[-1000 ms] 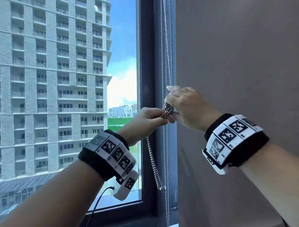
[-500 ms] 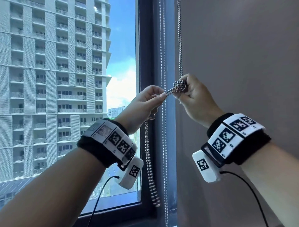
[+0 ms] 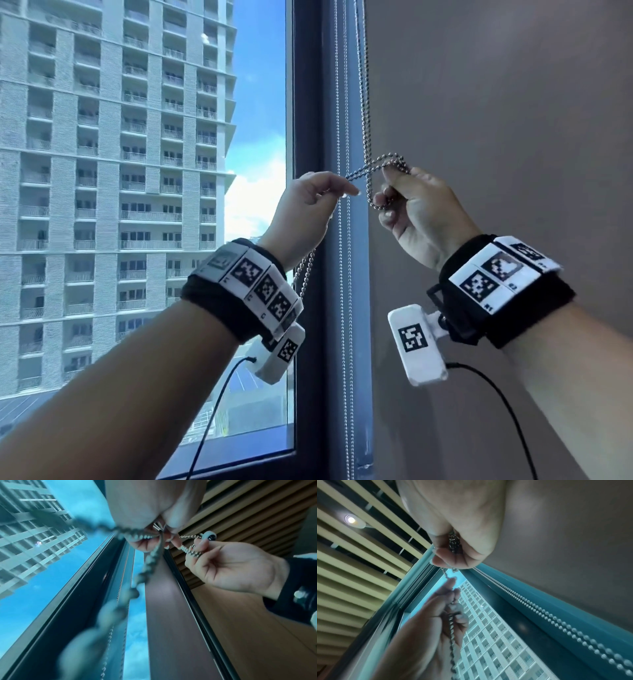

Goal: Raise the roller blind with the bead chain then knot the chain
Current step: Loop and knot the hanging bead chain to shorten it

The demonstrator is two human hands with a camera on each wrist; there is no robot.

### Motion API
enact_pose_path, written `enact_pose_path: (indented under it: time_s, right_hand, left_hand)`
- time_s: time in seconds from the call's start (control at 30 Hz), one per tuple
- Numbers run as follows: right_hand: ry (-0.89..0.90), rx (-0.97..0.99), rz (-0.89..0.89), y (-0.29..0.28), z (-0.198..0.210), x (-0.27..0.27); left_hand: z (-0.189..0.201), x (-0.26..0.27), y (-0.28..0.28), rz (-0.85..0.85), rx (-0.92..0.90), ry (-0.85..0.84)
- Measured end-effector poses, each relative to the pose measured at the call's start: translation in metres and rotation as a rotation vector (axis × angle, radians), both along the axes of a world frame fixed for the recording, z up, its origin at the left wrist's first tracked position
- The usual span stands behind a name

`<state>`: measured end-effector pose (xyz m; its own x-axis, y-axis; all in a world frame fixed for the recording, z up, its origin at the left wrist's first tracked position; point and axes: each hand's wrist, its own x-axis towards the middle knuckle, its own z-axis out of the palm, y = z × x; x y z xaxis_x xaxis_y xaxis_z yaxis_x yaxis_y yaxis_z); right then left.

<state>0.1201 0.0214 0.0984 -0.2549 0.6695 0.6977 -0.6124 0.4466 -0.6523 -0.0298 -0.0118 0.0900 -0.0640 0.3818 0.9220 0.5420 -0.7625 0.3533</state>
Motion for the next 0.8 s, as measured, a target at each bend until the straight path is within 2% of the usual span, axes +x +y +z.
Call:
enact_pose_path:
  time_s: [0.13,0.3,0.37,0.53,0.6,0.67,0.8]
  right_hand:
    - [0.050,-0.128,0.166,0.001,0.001,-0.005]
    - [0.095,-0.192,0.243,0.001,-0.003,-0.012]
    - [0.107,-0.202,0.246,0.003,-0.004,-0.012]
    - [0.074,-0.206,0.239,0.006,-0.009,-0.014]
    - [0.090,-0.209,0.164,0.009,-0.012,-0.015]
    - [0.095,-0.142,-0.006,0.010,-0.014,-0.016]
    - [-0.008,0.179,-0.381,0.008,-0.016,-0.019]
  left_hand:
    - [0.005,0.006,0.005,0.053,-0.095,-0.041]
    - [0.006,0.019,0.004,-0.253,-0.299,-0.140]
    - [0.007,0.018,0.007,-0.309,-0.311,-0.177]
    - [0.007,0.018,0.009,-0.338,-0.290,-0.135]
    - [0.006,0.017,0.012,-0.329,-0.294,-0.171]
    - [0.005,0.016,0.015,-0.322,-0.306,-0.231]
    - [0.004,0.012,0.019,-0.316,-0.309,-0.272]
